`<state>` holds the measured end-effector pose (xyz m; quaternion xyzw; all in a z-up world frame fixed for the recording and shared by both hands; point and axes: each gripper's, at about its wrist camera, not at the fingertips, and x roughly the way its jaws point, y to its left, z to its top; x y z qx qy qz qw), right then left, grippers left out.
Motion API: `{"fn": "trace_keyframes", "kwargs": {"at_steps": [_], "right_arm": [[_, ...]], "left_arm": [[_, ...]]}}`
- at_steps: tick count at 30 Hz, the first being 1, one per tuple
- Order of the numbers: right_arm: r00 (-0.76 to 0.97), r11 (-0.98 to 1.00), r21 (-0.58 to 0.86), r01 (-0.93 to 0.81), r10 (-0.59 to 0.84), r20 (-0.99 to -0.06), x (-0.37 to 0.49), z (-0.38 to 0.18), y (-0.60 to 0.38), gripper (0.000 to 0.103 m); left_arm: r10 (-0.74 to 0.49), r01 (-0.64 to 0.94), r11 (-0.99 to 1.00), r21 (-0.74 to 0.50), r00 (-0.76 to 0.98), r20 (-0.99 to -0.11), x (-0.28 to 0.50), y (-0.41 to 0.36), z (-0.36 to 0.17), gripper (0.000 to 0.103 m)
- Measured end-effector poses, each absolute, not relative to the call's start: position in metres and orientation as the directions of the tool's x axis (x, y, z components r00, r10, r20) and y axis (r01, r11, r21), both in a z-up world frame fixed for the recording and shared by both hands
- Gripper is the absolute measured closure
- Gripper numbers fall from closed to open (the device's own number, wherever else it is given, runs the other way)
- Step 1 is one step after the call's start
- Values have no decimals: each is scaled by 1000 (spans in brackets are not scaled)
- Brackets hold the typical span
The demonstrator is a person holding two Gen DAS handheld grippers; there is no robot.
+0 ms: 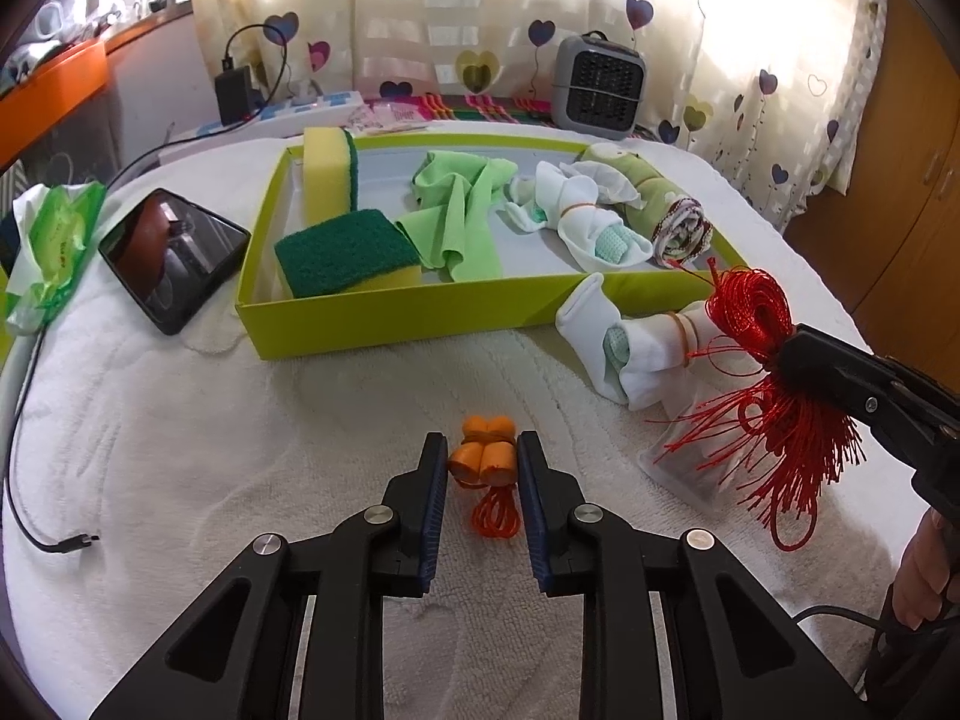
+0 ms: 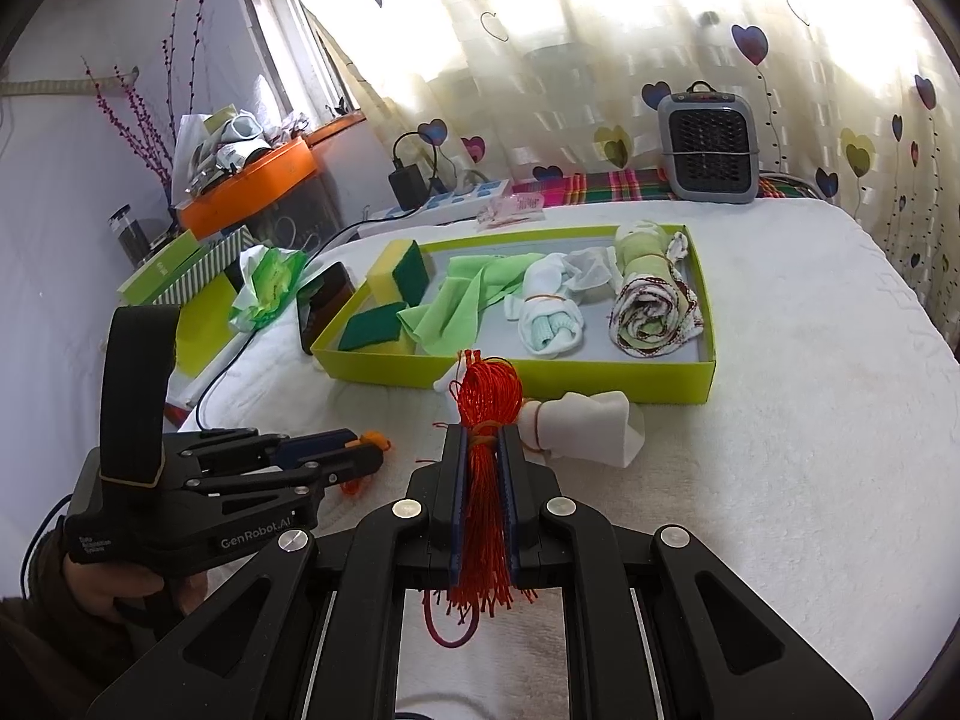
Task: Organize soft objects
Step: 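Close the left gripper on the orange foam earplugs while the right gripper holds the tassel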
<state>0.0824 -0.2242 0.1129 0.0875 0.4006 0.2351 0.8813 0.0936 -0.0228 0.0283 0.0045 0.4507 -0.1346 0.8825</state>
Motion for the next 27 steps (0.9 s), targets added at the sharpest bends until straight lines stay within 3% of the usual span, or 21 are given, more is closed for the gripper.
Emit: {"fn": "trace_keyframes", "kwargs": {"at_steps": [27], "right_arm": [[597, 871, 337, -358, 491, -634, 91, 133, -221, 93]], "left_arm": [[-268, 250, 959, -136, 636, -723, 99, -8, 68, 81]]}}
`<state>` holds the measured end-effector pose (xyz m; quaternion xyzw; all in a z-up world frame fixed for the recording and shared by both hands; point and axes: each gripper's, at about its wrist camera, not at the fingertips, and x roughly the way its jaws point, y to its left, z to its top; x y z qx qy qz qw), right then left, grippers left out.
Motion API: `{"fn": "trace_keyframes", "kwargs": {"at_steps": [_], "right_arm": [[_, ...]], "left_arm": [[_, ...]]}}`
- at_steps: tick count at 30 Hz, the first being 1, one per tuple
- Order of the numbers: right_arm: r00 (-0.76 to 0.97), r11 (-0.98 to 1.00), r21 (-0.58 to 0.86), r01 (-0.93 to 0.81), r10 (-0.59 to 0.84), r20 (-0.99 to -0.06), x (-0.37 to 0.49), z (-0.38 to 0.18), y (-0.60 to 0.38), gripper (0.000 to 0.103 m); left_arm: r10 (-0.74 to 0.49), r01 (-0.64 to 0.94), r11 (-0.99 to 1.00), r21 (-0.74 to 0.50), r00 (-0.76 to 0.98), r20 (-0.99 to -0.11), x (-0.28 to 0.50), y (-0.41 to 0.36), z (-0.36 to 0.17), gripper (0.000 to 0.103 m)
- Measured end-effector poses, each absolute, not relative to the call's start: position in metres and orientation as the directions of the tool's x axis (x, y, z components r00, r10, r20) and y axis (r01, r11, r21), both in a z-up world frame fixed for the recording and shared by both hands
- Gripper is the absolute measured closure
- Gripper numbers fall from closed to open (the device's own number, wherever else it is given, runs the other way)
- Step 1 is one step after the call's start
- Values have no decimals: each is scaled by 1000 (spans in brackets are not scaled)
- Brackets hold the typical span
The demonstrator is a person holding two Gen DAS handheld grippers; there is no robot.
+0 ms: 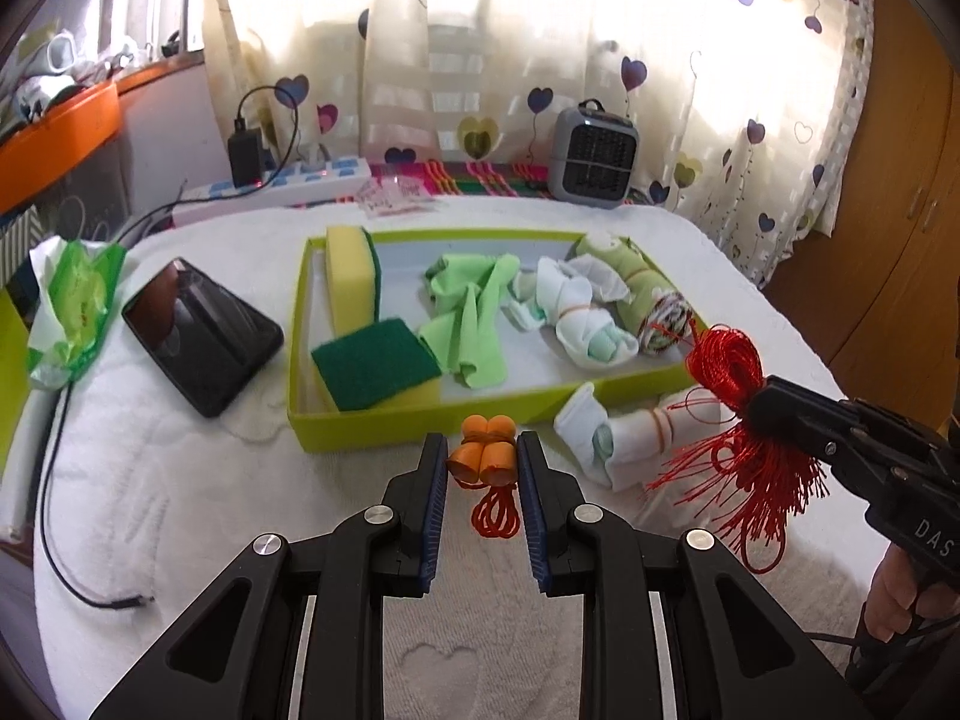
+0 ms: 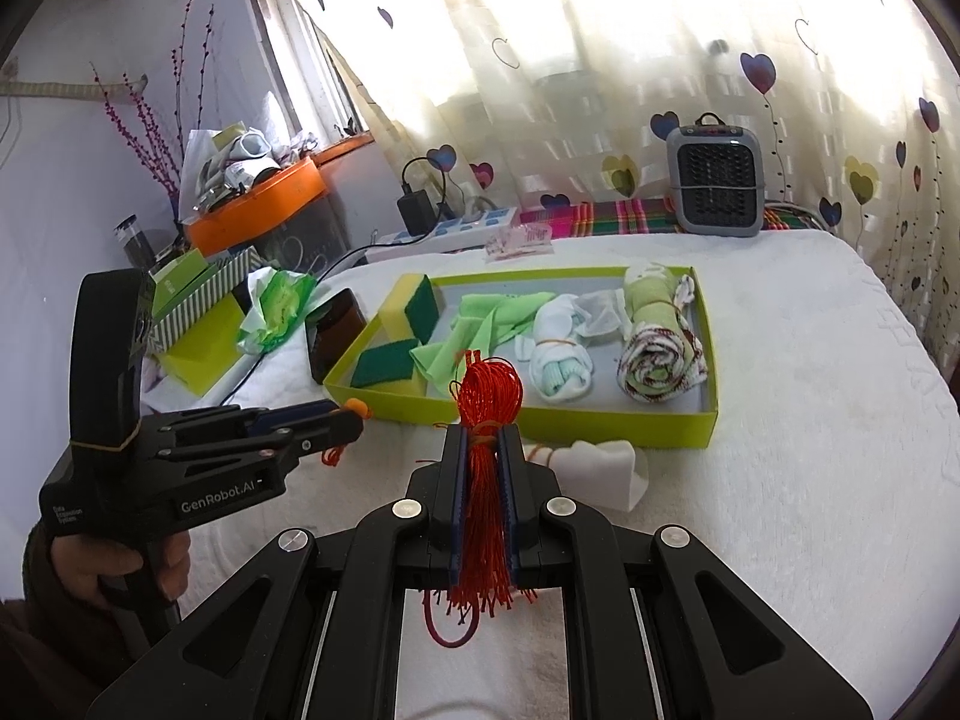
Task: Organize soft objects
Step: 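Close the left gripper on the orange foam earplugs while the right gripper holds the tassel, then carry the earplugs and tassel over the green box with both grippers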
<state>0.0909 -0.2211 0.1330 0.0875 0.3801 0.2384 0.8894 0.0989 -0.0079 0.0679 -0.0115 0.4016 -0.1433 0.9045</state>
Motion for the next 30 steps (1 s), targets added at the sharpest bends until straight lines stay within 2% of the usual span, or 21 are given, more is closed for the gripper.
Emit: {"fn": "trace_keyframes", "kwargs": {"at_steps": [13, 30], "right_arm": [[610, 874, 328, -358, 485, -626, 120, 142, -213, 92], [603, 904, 308, -295, 426, -674, 195, 127, -205, 92]], "left_arm": [[-279, 261, 956, -133, 674, -684, 130, -5, 92, 81], [-285, 250, 956, -156, 654, -701, 191, -14, 89, 81]]}}
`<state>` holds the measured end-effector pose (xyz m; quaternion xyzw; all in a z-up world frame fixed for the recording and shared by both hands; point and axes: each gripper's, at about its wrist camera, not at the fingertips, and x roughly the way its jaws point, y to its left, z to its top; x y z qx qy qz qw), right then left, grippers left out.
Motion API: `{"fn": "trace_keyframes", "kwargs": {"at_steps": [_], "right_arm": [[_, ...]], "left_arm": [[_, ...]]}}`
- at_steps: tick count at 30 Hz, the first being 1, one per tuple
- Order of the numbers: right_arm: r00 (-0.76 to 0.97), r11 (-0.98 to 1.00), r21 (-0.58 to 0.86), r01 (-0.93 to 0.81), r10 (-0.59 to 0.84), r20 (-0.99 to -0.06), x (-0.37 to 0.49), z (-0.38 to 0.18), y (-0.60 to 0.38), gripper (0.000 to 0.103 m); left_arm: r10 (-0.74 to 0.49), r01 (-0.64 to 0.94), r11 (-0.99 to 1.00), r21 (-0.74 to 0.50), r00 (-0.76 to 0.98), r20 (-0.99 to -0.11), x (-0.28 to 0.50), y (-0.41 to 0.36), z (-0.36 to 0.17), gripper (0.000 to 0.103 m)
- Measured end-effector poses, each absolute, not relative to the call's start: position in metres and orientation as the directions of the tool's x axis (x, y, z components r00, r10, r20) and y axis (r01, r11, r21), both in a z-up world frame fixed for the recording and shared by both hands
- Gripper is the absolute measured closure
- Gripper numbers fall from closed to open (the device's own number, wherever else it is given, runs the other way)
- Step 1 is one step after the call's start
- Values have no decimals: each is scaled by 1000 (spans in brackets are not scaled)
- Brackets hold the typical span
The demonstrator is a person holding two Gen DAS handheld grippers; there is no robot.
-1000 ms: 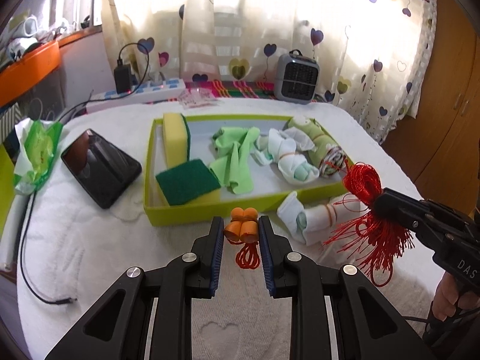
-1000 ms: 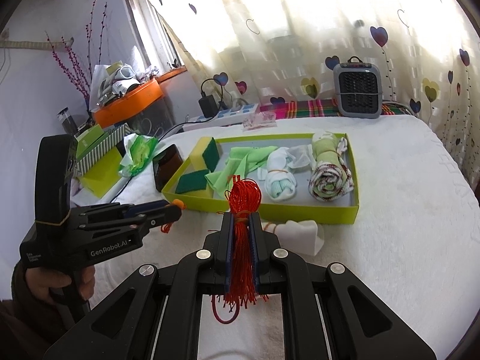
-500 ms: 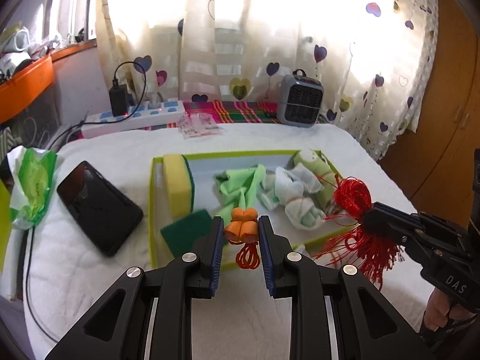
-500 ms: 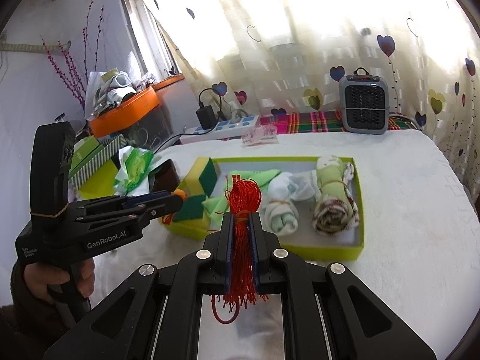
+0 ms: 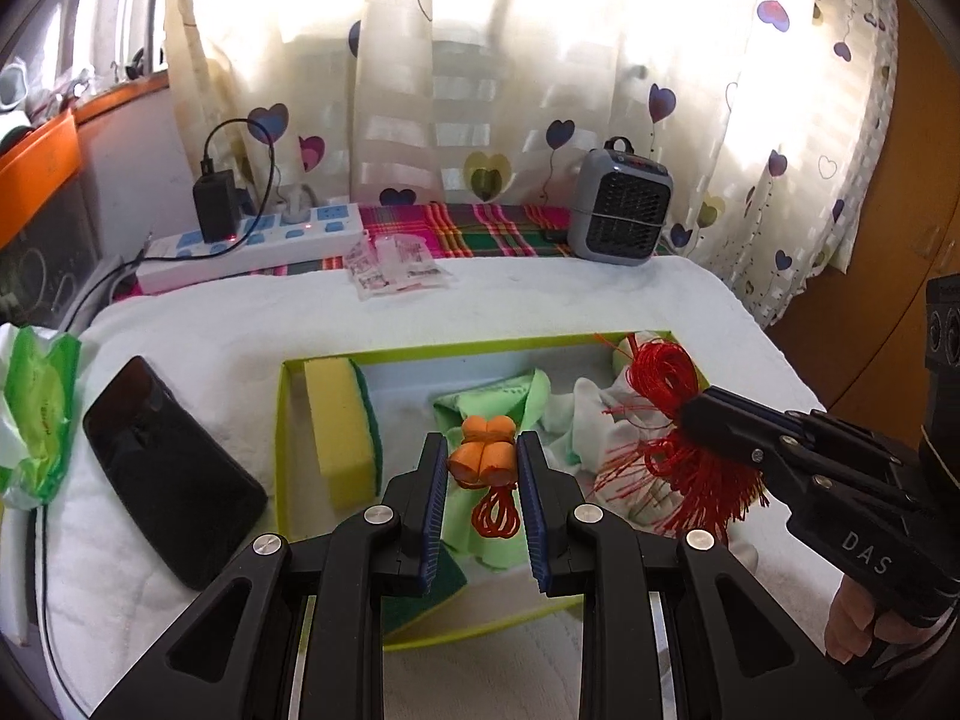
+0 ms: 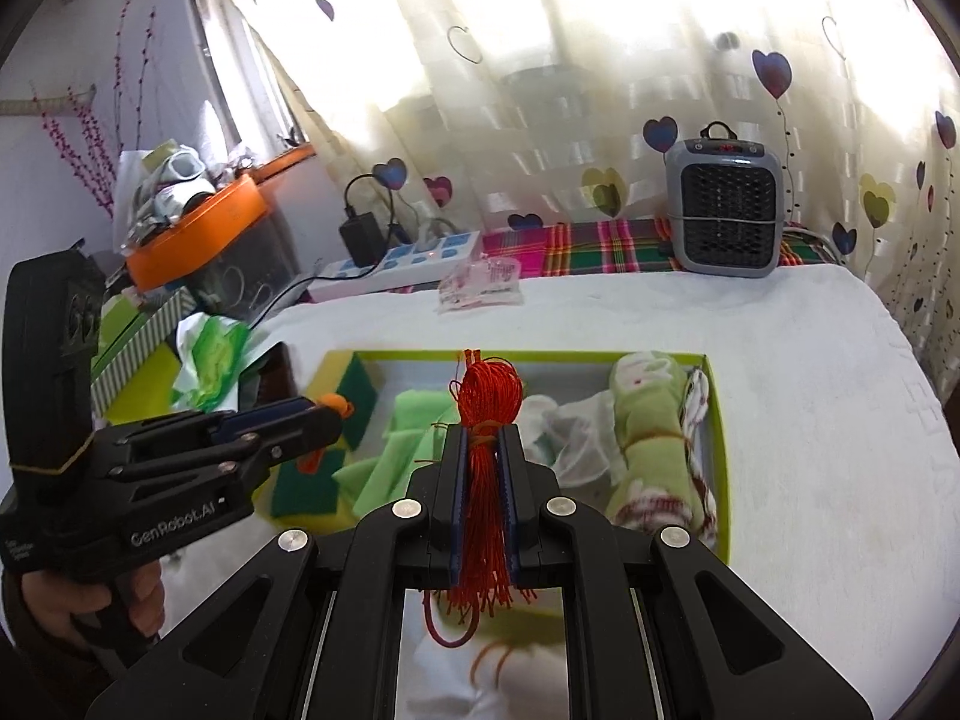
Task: Organize soft objects
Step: 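Carry the earplugs and tassel over the green box with both grippers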
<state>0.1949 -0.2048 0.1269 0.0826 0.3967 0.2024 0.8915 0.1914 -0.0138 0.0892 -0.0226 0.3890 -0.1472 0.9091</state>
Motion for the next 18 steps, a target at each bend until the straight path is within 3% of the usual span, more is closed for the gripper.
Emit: {"fn": "trace_keyframes", "kwargs": {"at_steps": [18], "right_arm": [[568, 931, 293, -216, 364, -738, 244, 95, -205, 92]], "left_arm": [[-224, 205, 971, -119, 622, -750, 235, -23, 67, 81]]}}
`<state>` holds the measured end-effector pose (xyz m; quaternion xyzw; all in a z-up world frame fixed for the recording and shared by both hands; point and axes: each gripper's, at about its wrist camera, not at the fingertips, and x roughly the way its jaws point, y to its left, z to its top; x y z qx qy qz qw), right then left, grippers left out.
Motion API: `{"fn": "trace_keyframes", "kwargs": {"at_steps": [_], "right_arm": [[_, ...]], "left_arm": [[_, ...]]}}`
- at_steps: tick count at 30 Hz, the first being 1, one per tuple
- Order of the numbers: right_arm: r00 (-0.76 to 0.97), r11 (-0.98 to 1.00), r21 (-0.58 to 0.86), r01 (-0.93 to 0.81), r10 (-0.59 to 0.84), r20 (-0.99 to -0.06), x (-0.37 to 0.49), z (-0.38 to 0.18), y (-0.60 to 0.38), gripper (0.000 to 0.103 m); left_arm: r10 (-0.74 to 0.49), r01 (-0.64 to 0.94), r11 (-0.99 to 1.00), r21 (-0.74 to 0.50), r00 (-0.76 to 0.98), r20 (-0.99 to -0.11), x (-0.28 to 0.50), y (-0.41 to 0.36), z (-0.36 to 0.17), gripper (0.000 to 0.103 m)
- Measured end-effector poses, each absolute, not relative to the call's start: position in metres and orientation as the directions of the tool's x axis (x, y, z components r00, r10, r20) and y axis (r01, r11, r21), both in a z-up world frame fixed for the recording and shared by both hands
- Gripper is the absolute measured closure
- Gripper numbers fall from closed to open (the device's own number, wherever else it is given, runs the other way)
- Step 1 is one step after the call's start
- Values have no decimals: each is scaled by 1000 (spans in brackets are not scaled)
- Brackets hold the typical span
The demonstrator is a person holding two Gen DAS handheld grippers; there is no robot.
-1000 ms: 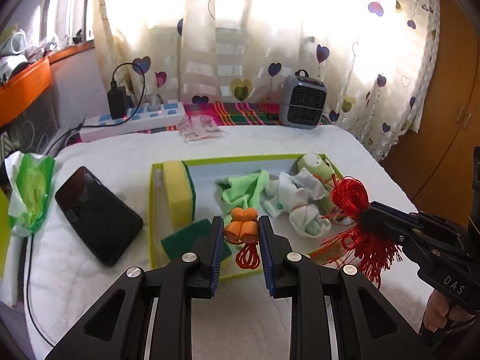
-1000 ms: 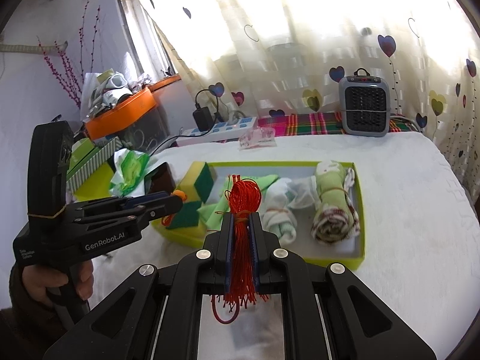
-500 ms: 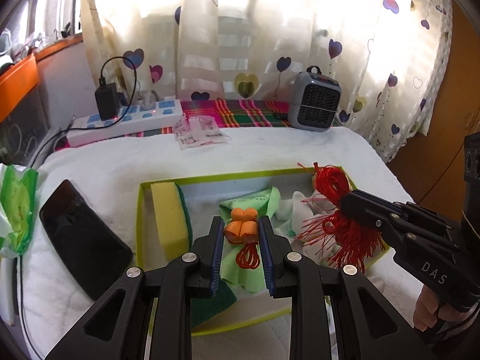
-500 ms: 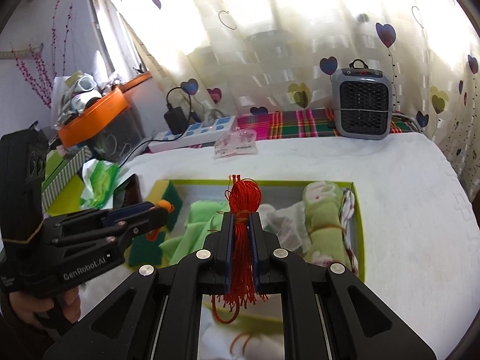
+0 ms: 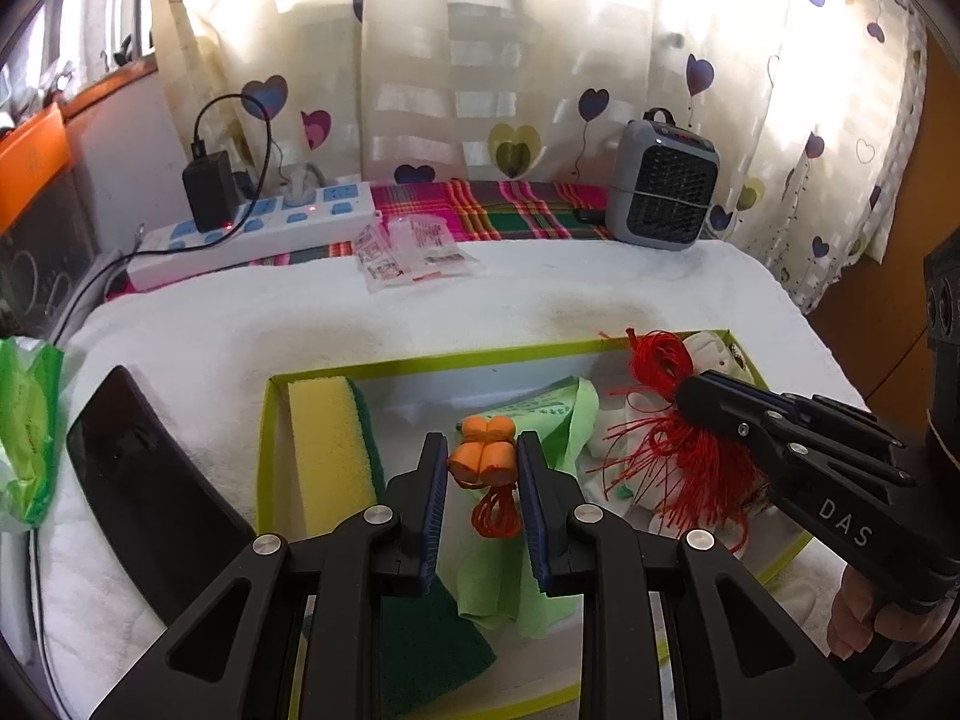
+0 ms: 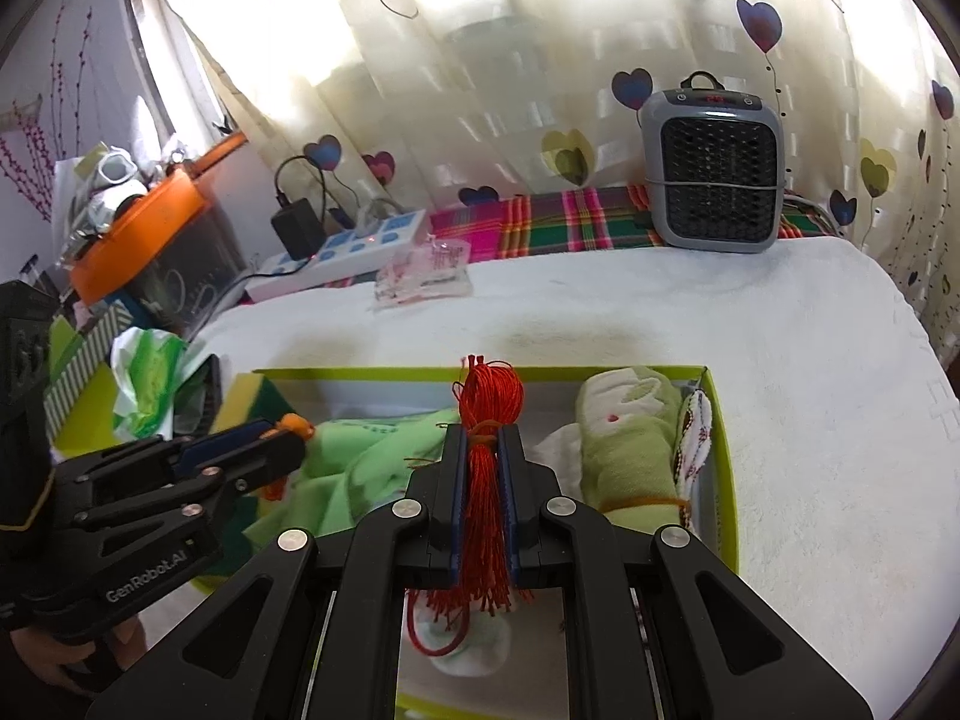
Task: Organize soft objects
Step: 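Carry the earplugs and tassel over the green box with both grippers, then open both grippers to drop the earplugs and tassel into the box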
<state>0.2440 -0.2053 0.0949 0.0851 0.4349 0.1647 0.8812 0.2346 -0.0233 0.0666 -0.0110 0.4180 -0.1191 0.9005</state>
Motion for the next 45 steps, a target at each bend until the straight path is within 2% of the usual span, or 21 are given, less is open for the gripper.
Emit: {"fn": "trace_keyframes", "kwargs": {"at_steps": [10, 20, 22, 24, 30, 45], "right_arm": [[560, 943, 273, -192, 334, -758, 250, 87, -205, 90], [558, 940, 280, -192, 340, -757, 250, 87, -206, 86], [562, 940, 282, -190, 340, -754, 249, 87, -206, 82], [565, 939, 287, -190, 344, -750, 248, 88, -206, 72], [581, 940, 289, -179, 338, -740, 243, 90, -206, 64], [600, 936, 301, -181, 348, -720, 228, 99, -208, 57]], "left_arm": [[-225, 219, 969, -111, 610, -760, 238, -28, 61, 80], [-223, 215, 970, -113, 602, -767, 239, -29, 56, 69], [-221, 212, 971, -112, 604, -766, 239, -29, 56, 67], [-214, 206, 972, -109, 606, -766, 238, -28, 57, 62], [-213, 210, 972, -103, 612, -762, 233, -30, 60, 60], [-197, 202, 976, -85, 636, -746, 214, -28, 69, 59]]}}
